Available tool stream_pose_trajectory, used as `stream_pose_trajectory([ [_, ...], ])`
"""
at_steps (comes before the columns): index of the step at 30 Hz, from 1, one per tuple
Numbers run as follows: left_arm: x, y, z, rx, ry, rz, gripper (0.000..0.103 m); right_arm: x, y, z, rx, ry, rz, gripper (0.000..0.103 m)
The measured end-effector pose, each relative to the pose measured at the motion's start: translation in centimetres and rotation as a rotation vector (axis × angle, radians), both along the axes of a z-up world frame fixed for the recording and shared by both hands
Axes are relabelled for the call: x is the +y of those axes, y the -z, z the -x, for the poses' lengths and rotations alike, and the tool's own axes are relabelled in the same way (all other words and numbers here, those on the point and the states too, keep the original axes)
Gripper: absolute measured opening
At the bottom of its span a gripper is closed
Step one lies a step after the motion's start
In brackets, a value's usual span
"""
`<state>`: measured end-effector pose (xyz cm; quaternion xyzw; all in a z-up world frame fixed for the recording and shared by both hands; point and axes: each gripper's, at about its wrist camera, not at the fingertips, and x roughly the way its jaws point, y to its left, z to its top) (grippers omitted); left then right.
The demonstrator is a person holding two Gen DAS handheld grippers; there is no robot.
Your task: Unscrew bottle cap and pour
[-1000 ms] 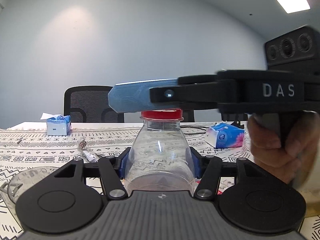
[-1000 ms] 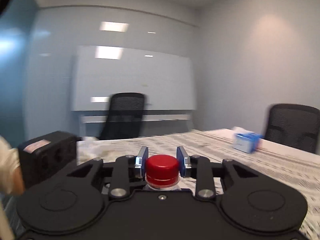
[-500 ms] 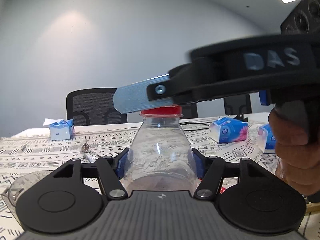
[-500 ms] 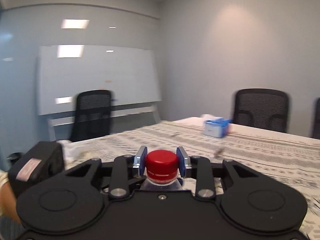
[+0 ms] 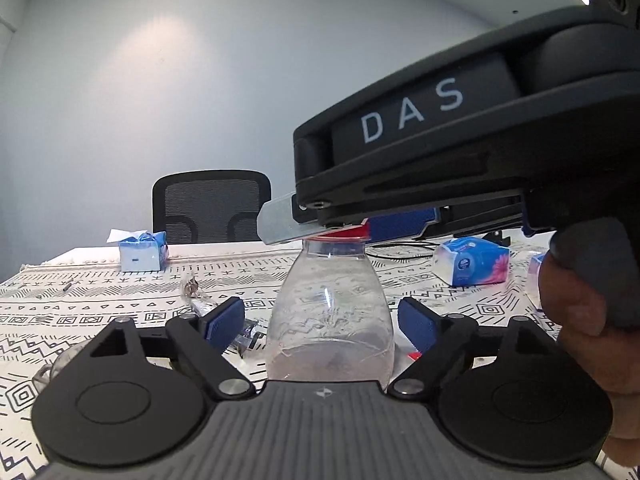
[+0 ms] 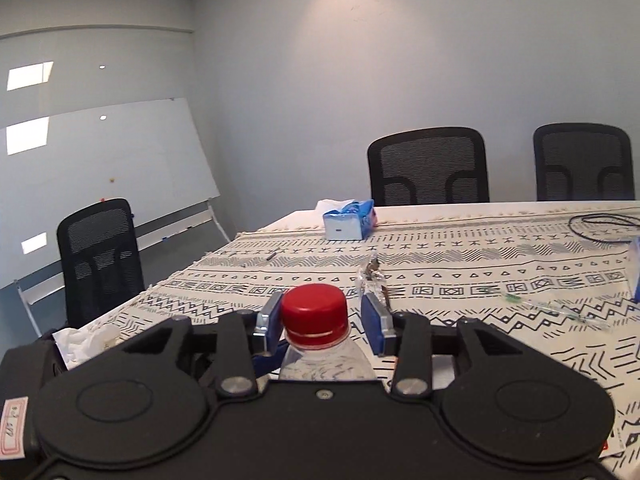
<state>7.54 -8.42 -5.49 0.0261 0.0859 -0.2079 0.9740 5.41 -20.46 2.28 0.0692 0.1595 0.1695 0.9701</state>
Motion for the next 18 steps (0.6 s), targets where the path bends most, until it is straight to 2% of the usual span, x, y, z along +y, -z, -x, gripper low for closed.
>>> stream_pose_trajectory([
  [1,0.0,-0.1,0.1,0.002,-0.005,-0.001,0.083,0.2,0.0,0.1,-0.002,0.012,0.007,0.044],
  [6,0.1,-0.6,1.1,-0.034,-0.006,-0.002,0.054,1.0,-0.3,0.5,-0.013,0.032,0.02,0.043],
  [10,0.4,-0.5,1.5,-0.07,-0.009,0.021,0.05,1.8,-0.8,1.5,-0.068,0.055,0.052,0.043],
  [12,0.7,-0.4,1.5,-0.08,-0.01,0.034,0.049,2.2,-0.9,1.4,-0.057,0.04,0.066,0.034],
  [16,0.5,-0.2,1.1,-0.1,-0.012,0.022,0.048,3.3,-0.6,1.6,-0.092,0.039,0.151,0.033],
  [18,0.4,-0.2,1.1,-0.106,-0.012,0.017,0.047,3.3,-0.5,1.9,-0.1,0.039,0.162,0.032],
])
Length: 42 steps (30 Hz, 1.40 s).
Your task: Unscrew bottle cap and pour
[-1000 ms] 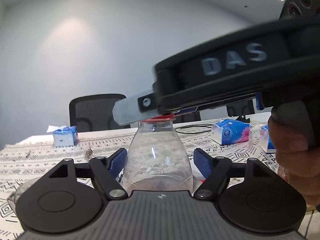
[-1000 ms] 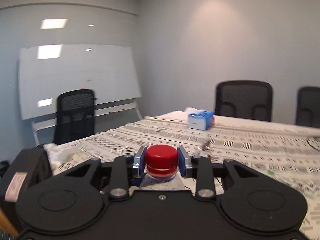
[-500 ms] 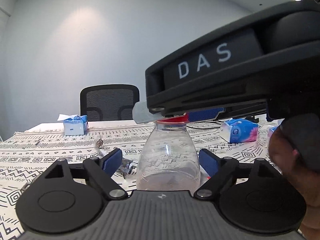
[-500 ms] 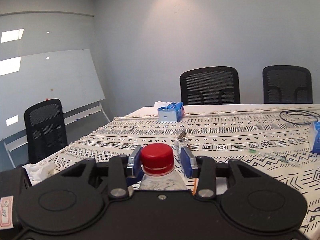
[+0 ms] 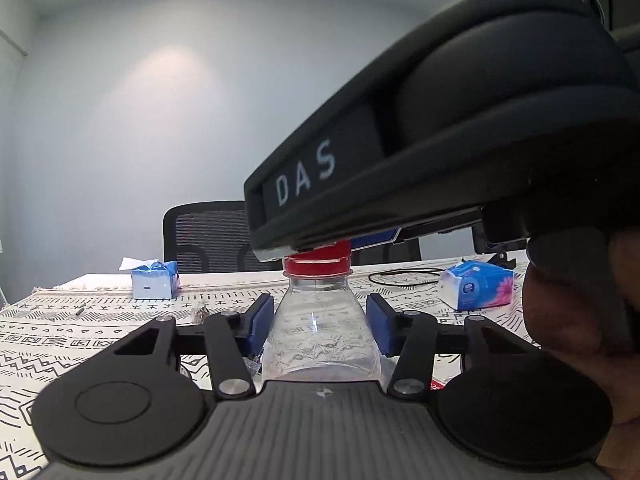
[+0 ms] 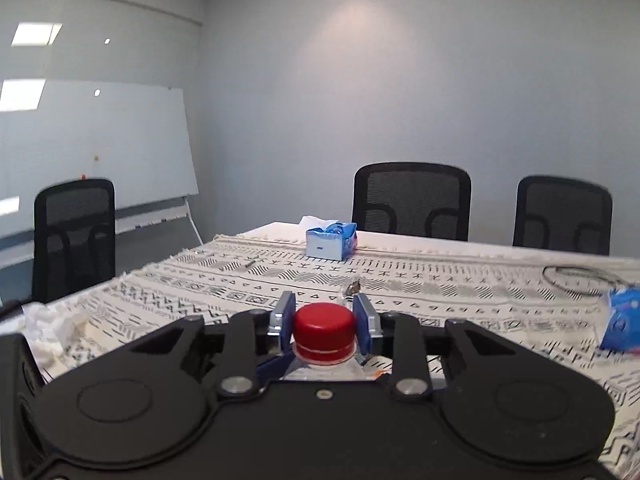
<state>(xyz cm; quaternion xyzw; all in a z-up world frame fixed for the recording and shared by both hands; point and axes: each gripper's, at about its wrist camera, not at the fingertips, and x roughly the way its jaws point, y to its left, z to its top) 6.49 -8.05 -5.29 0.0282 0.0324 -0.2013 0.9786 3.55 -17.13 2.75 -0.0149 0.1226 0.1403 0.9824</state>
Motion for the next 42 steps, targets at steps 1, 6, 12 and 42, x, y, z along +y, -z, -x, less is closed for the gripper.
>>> stream_pose_trajectory([
  [1,0.0,0.0,0.0,-0.002,0.001,-0.001,0.047,-0.1,0.1,0.1,-0.008,-0.016,0.015,0.032],
  [6,0.4,-0.1,-0.5,0.009,0.025,0.021,0.044,-1.8,0.2,-0.4,-0.032,-0.161,0.038,0.032],
  [12,0.7,-0.4,-1.0,0.027,0.055,0.038,0.043,-5.0,-0.2,-2.7,-0.025,-0.4,0.026,0.032],
  [42,-0.1,0.4,-1.0,0.075,0.055,-0.01,0.05,-6.4,0.5,-4.4,-0.039,-0.472,-0.019,0.032],
])
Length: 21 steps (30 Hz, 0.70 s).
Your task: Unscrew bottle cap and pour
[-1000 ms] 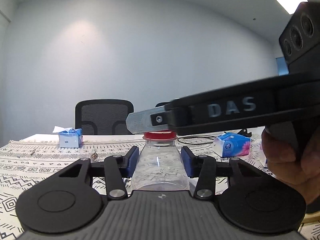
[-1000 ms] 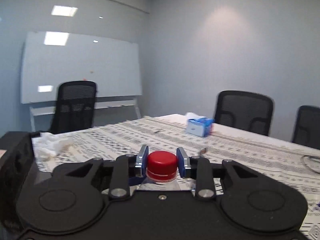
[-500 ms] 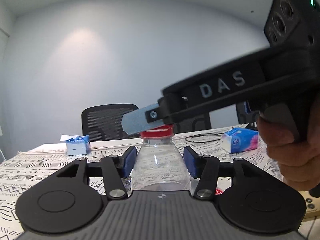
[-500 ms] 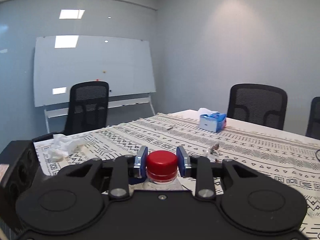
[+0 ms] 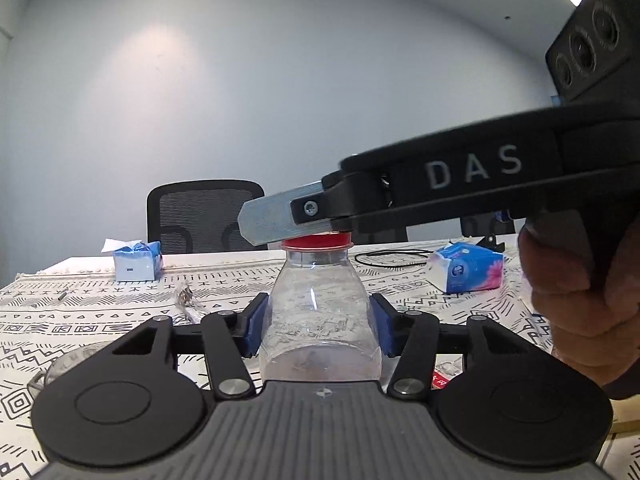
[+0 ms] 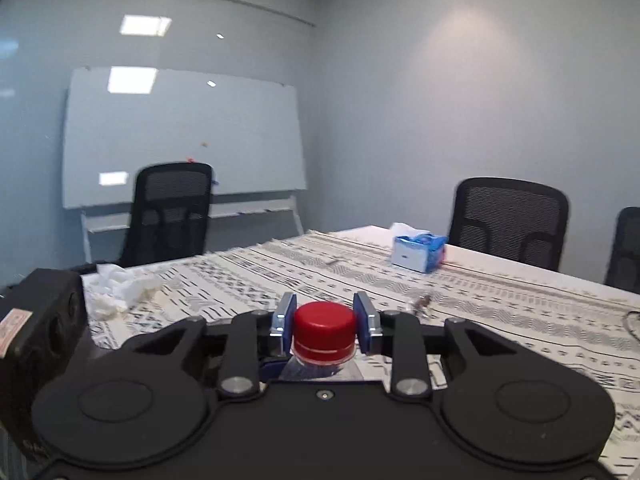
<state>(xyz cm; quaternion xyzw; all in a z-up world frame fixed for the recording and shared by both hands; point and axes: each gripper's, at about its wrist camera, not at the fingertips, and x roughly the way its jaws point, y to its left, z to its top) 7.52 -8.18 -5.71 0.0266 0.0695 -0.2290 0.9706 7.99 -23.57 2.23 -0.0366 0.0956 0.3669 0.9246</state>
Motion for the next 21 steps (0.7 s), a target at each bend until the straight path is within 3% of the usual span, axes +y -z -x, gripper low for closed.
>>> stream_pose_trajectory([
  [5,-0.3,0.0,0.4,-0.002,0.014,-0.007,0.05,-2.0,0.5,-1.4,-0.024,-0.18,-0.023,0.032],
  [9,-0.5,0.1,0.2,-0.009,0.023,-0.017,0.05,-3.6,-0.1,-3.3,0.018,-0.349,-0.017,0.033],
  [12,-0.5,0.1,-0.1,-0.002,0.022,-0.01,0.05,-3.3,-0.7,-3.5,0.047,-0.347,0.01,0.036],
  [13,-0.5,0.1,-0.1,0.0,0.018,-0.006,0.05,-2.8,-1.0,-2.8,0.056,-0.262,0.018,0.042],
  [14,-0.5,0.2,-0.1,0.001,0.014,-0.004,0.05,-2.0,-1.3,-2.0,0.064,-0.153,0.026,0.058],
  [15,-0.5,0.2,-0.1,0.0,0.012,-0.003,0.05,-1.4,-1.4,-1.3,0.059,-0.064,0.035,0.063],
  [18,-0.7,0.2,0.1,-0.013,0.005,-0.012,0.051,0.4,-1.1,1.7,0.047,0.18,0.027,0.058],
  [21,-1.0,0.3,0.3,-0.024,-0.006,-0.02,0.052,2.6,-0.7,3.6,-0.001,0.285,0.046,0.033],
])
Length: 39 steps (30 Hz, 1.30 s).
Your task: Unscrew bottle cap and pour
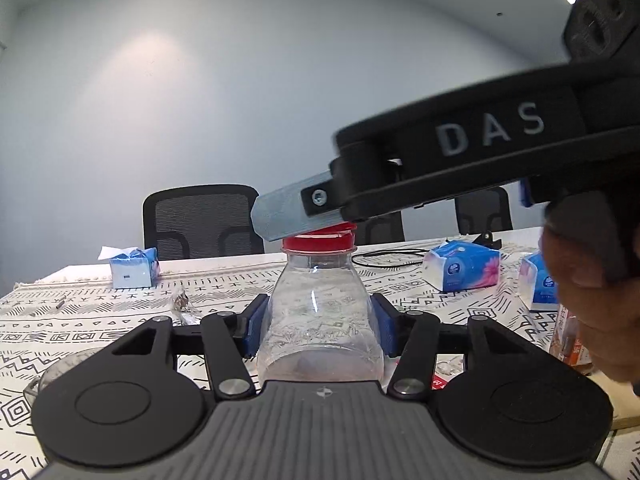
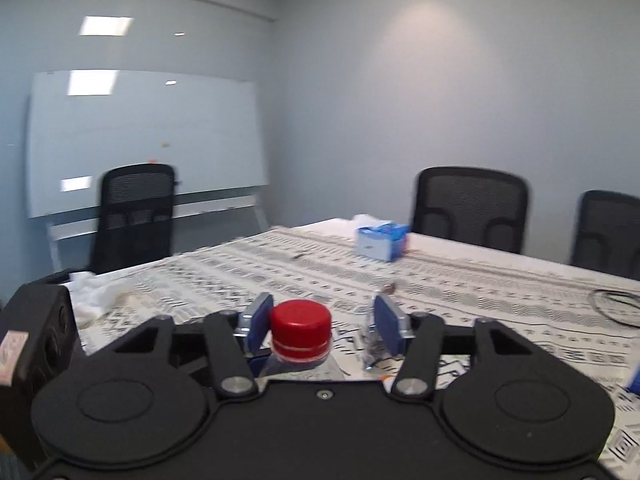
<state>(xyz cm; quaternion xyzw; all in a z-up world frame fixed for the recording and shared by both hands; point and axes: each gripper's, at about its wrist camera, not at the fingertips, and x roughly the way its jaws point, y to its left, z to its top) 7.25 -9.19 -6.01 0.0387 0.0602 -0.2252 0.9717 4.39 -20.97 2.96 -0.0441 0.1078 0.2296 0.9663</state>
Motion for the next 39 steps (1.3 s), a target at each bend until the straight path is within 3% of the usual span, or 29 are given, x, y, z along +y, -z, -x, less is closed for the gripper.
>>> stream_pose_trajectory([
  [3,-0.1,0.0,0.1,-0.004,0.001,-0.001,0.051,1.1,0.1,0.8,-0.008,0.092,0.004,0.032],
  [5,0.0,0.0,0.0,0.001,0.013,0.004,0.051,1.0,0.3,0.7,-0.017,0.089,0.014,0.032],
  [9,0.3,-0.1,-0.6,0.018,0.028,0.018,0.051,0.0,0.7,0.0,-0.046,-0.024,0.048,0.032],
  [17,0.6,-0.3,-1.1,0.035,0.043,0.033,0.05,-3.4,0.2,-3.3,-0.03,-0.351,0.008,0.032],
  [21,0.6,-0.3,-1.0,0.037,0.051,0.035,0.05,-5.5,-0.4,-5.0,0.028,-0.525,-0.032,0.032],
  [24,0.5,-0.3,-0.9,0.032,0.059,0.027,0.05,-6.3,-1.0,-5.8,0.095,-0.585,-0.048,0.033],
  [25,0.5,-0.3,-0.9,0.032,0.057,0.028,0.051,-6.0,-1.3,-5.6,0.101,-0.571,-0.035,0.034],
  [26,0.5,-0.2,-0.9,0.031,0.053,0.032,0.051,-5.5,-1.5,-5.1,0.101,-0.522,-0.018,0.045],
  [27,0.4,-0.2,-0.8,0.028,0.049,0.033,0.051,-4.4,-1.6,-3.9,0.087,-0.399,0.004,0.056],
  [28,0.4,-0.2,-0.7,0.024,0.045,0.033,0.051,-3.7,-1.6,-3.1,0.079,-0.321,0.012,0.058],
  [31,0.2,-0.1,-0.5,0.011,0.041,0.024,0.052,-2.0,-1.2,-1.0,0.058,-0.144,0.007,0.055],
  [35,0.4,-0.1,-0.7,0.017,0.039,0.035,0.052,-3.2,-1.0,0.7,0.046,-0.145,0.006,0.05],
  [36,0.5,-0.1,-0.7,0.02,0.035,0.039,0.052,-3.8,-1.0,0.9,0.051,-0.145,-0.003,0.034],
  [39,0.7,-0.2,-0.8,0.027,0.033,0.048,0.053,-5.8,-1.5,1.0,0.071,-0.036,-0.044,0.031],
])
